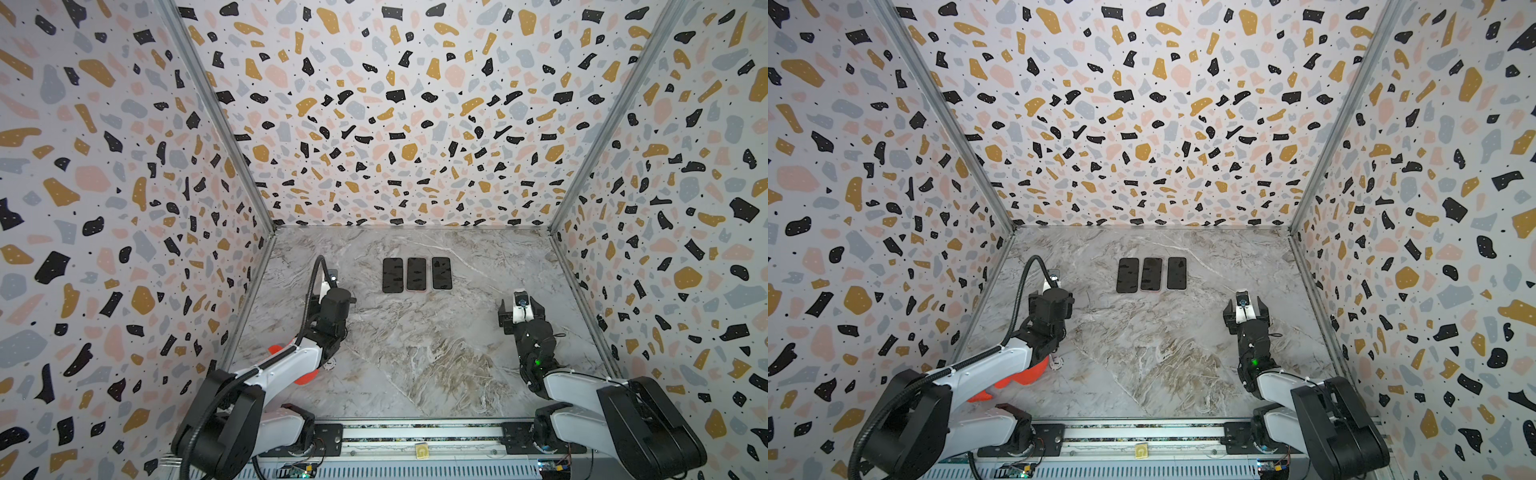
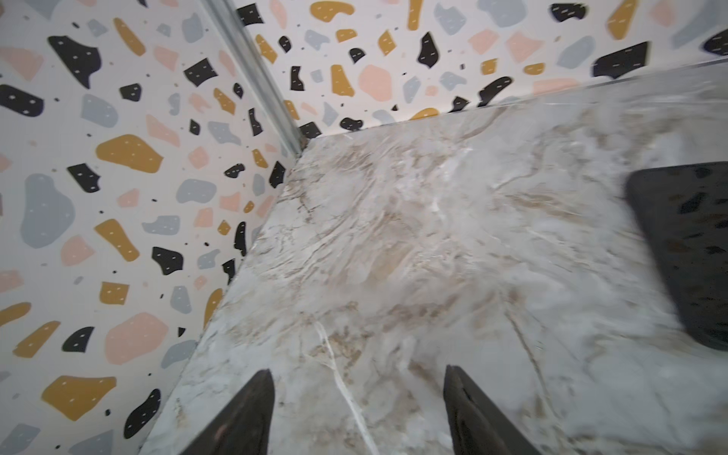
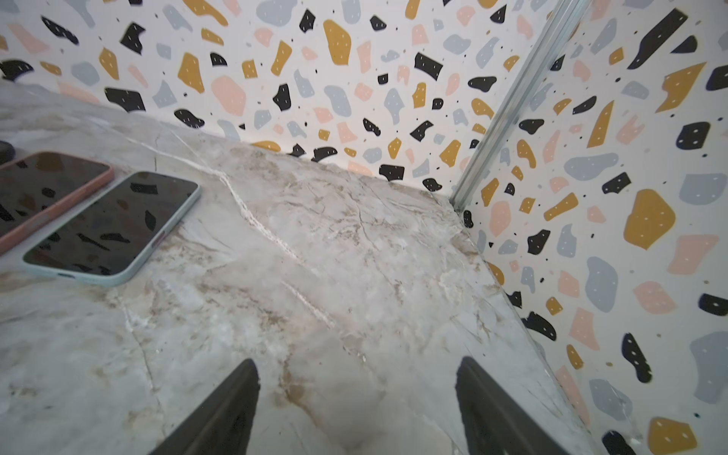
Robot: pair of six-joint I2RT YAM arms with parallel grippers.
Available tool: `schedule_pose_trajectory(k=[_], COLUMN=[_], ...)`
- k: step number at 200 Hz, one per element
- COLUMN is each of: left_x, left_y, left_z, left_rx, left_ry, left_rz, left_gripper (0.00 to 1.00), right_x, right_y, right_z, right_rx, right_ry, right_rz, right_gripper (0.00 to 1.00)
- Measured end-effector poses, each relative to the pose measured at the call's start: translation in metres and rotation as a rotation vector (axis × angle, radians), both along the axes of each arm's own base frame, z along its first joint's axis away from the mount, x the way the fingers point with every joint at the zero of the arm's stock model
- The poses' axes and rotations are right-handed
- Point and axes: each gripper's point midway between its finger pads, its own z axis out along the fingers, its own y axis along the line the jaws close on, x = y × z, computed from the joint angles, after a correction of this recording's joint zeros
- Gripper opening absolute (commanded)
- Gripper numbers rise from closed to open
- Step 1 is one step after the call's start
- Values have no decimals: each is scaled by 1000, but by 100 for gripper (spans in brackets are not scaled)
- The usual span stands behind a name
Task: Put the phone into the phone case
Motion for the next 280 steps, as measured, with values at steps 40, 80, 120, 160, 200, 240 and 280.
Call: schedule_pose_trajectory(k=[40, 80, 120, 160, 200, 240, 280], left_x=[8, 13, 9, 11, 12, 13, -2], left_y=[24, 25, 46, 45, 44, 48, 60], left_z=[-29, -36, -29, -24, -23, -16, -24], left_rx=[21, 1, -38, -57, -60, -76, -113], left_ry=[17, -19, -103, -136, -141, -183, -231], left_rz=[23, -41, -20, -30, -36, -29, -24], left_gripper=[64, 63, 63, 61, 64, 69, 68], right_x=[7, 9, 13, 30, 29, 29, 31], right_y=[9, 2, 0, -6, -2, -1, 0], right_z=[-10, -10, -17, -7, -13, -14, -18], right_rx=[25, 71, 104, 142, 152, 156, 157], right_ry=[-9, -47, -31, -44, -18, -10, 12], right_rz=[62, 72, 91, 97, 115, 121, 127], right_gripper=[81, 82, 99, 99, 99, 99, 99])
